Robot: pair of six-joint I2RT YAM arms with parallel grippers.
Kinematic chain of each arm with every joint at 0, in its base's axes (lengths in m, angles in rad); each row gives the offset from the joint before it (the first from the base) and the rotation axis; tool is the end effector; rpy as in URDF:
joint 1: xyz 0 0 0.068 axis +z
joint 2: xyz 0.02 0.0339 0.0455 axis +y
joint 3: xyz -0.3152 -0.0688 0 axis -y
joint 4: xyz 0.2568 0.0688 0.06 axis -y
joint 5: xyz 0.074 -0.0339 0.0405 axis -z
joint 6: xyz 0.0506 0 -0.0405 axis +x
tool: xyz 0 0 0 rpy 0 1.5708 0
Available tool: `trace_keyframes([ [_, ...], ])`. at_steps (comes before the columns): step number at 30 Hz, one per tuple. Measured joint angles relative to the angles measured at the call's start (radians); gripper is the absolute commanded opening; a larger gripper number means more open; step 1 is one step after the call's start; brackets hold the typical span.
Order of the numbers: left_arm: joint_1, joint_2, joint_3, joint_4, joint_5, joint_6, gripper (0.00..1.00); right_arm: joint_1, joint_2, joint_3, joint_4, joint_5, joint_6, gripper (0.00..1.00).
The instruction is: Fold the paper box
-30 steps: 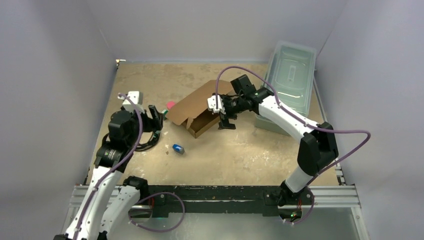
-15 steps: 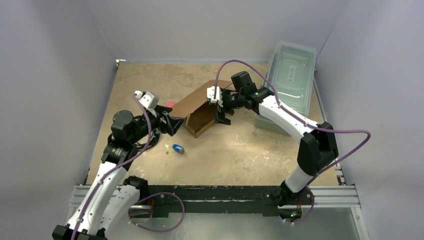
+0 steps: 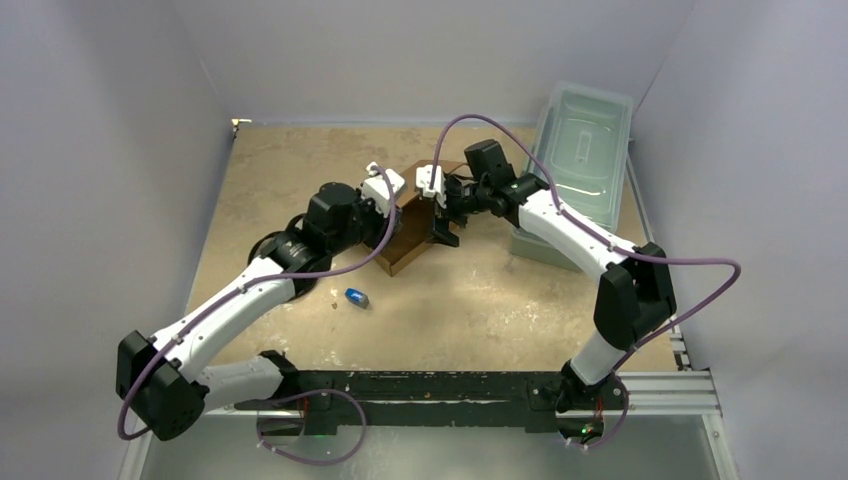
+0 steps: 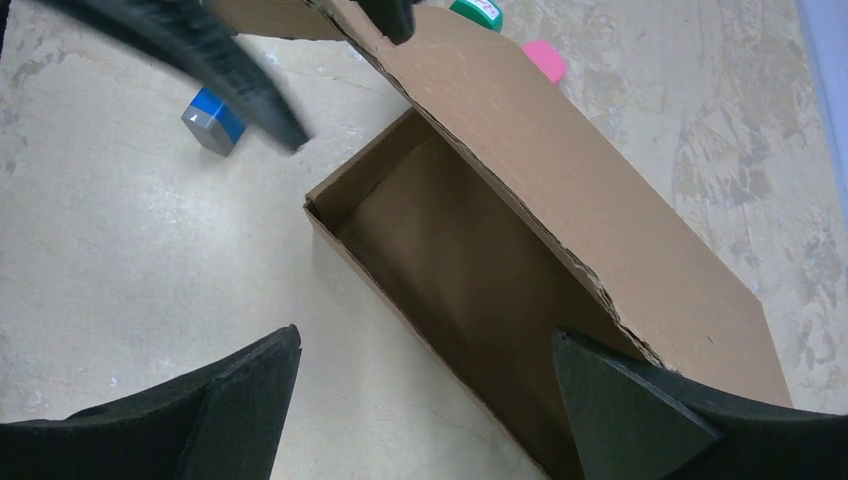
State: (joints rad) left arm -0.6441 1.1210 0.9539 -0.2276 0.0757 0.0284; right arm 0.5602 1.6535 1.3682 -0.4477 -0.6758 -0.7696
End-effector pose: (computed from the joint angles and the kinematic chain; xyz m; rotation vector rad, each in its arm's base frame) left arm 0.2064 -0.1598 0.3659 0.7056 1.8662 -0.4749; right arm 0.3167 0.2360 0.3370 -1.6038 1.4962 0.6564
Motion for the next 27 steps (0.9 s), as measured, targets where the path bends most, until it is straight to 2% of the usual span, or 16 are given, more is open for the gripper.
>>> trace_keyframes([
  [5,0.0,0.05,0.028,-0.032,-0.071,0.045,0.0,-0.008,0.0,-0.005,0.006,-0.003,0.004,0.99],
  [11,0.0,0.056,0.034,-0.044,-0.089,0.112,0.0,-0.066,-0.032,-0.023,-0.037,-0.078,-0.044,0.99],
  [17,0.0,0.054,0.052,-0.048,-0.029,0.179,0.0,-0.177,-0.192,-0.002,-0.174,-0.153,-0.19,0.99],
  [20,0.0,0.084,0.101,-0.051,0.026,0.202,0.0,-0.172,-0.199,0.1,-0.224,-0.152,-0.244,0.99],
  [24,0.0,0.134,0.17,-0.05,0.08,0.23,0.0,-0.162,-0.117,0.284,-0.281,-0.144,-0.307,0.99],
  [27,0.0,0.171,0.214,-0.05,0.11,0.256,0.0,-0.16,-0.041,0.369,-0.323,-0.133,-0.342,0.92],
])
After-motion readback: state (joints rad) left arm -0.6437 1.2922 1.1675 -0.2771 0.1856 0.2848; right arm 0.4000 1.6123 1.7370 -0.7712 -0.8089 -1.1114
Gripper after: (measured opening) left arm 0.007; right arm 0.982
